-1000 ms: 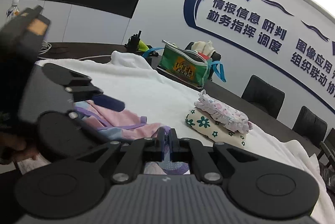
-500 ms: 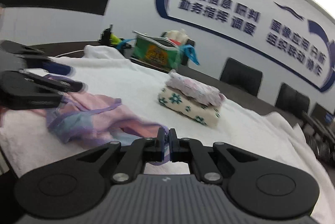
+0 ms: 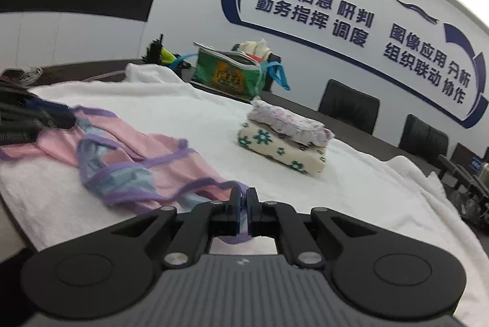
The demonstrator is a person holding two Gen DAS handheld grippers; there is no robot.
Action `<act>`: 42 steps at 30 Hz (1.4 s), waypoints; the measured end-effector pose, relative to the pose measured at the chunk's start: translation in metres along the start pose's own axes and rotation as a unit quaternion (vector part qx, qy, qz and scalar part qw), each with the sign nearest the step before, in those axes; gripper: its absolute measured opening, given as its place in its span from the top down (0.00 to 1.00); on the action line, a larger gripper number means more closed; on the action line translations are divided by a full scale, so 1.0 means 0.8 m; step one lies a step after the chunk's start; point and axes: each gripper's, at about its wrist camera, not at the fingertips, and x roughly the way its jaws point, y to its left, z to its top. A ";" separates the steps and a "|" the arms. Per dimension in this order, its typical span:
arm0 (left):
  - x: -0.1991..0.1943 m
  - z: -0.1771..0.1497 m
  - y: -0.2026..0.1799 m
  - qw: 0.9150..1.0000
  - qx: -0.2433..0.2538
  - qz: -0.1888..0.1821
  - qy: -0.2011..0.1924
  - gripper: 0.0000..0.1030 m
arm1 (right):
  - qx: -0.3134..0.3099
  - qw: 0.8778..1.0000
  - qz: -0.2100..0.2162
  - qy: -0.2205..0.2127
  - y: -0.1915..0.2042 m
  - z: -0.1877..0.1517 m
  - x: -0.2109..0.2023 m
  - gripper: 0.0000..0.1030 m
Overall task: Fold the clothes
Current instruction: 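Lift the pink garment with both grippers and stretch it open between them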
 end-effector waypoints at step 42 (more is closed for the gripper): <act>0.012 -0.018 -0.028 0.999 -0.016 0.039 0.029 0.79 | -0.182 0.971 -0.139 -0.075 0.136 -0.034 0.000 0.98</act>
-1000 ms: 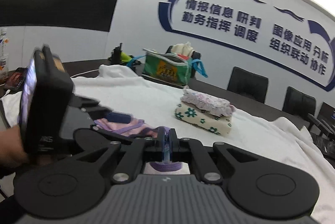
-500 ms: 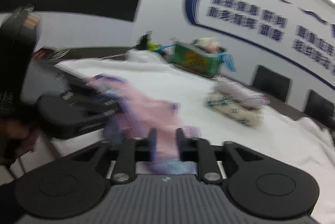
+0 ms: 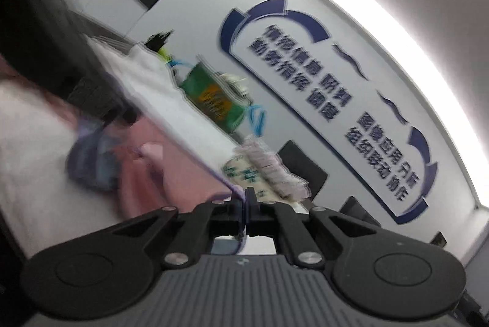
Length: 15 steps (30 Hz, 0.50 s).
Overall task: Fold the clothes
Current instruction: 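Lift the pink garment with both grippers and stretch it open between them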
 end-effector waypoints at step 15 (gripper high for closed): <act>-0.025 -0.040 -0.027 0.989 0.074 0.112 -0.057 0.69 | 0.053 0.999 0.000 -0.010 -0.056 0.009 -0.032 0.99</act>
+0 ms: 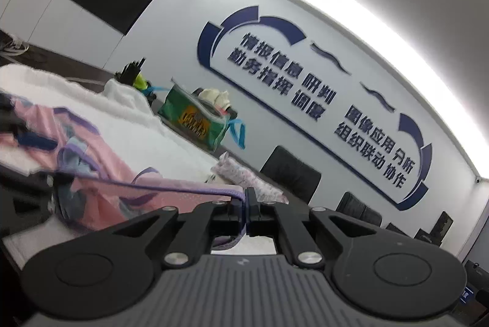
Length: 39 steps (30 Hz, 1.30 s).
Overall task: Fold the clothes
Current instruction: 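Lift the pink garment with both grippers and stretch it open between them, then raise the garment high with both grippers and lay it onto the towel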
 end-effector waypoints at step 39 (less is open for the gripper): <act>-0.101 0.244 0.316 0.937 -0.235 -0.196 -0.169 0.99 | 0.084 0.974 0.113 -0.179 -0.140 0.162 -0.073 0.99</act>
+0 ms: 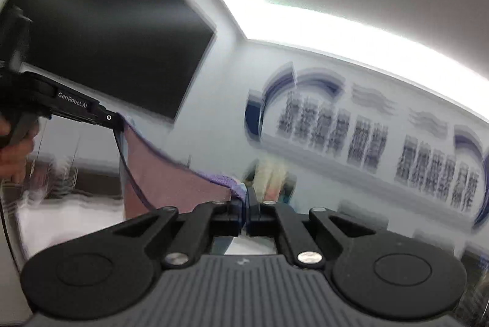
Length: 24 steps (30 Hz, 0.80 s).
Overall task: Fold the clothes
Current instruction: 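Raise the garment high with both grippers and lay it onto the towel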
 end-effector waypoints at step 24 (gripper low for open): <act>0.152 0.233 0.018 0.972 0.194 0.131 -0.030 0.99 | -0.001 0.997 -0.071 -0.032 -0.108 0.186 0.281 0.99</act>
